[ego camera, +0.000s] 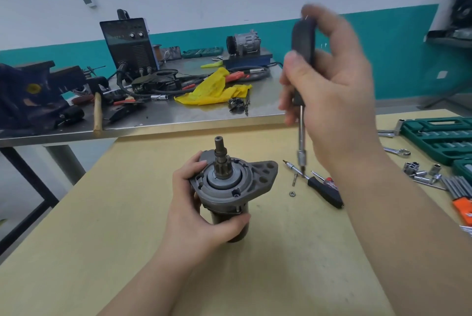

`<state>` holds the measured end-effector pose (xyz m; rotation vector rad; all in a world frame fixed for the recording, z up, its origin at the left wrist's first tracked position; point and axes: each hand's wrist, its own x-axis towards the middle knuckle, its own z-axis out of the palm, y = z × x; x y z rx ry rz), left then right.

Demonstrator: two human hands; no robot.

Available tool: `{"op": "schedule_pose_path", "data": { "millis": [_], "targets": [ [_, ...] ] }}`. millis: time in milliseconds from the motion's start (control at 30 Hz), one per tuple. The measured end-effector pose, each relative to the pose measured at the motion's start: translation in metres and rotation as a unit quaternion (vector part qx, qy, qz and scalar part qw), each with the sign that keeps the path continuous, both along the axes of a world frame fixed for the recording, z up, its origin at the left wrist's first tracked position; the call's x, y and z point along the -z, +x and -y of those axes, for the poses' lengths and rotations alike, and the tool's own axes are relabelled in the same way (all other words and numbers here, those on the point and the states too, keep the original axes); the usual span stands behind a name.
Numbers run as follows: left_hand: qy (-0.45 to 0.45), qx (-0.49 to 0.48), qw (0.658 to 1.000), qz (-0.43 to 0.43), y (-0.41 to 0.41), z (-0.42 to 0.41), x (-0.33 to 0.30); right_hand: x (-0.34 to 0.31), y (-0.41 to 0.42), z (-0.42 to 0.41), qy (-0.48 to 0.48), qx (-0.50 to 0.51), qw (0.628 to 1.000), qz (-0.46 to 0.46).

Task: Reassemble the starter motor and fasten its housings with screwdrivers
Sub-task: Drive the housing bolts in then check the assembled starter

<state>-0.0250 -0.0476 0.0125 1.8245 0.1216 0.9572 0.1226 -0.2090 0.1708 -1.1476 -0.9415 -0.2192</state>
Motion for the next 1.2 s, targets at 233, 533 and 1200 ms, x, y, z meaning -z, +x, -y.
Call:
{"op": "schedule_pose_path", "data": {
  "millis": [233,533,1200],
  "targets": [
    [0.024,0.018,0.999,-0.024,-0.005,-0.006,-0.002,0.076,0.063,-0.020,-0.510,0.162,0.844,-0.042],
    [0.063,0.049,0.996,-0.039,-0.011,-0.020,-0.006,0.135,0.067,-0.041,-0.696,0.153,0.695,0.097],
    [0.049,0.170,0.981,-0.086,-0.020,-0.036,-0.008,0.099,-0.001,-0.057,-0.261,-0.244,0.910,-0.211]
  ]
}}
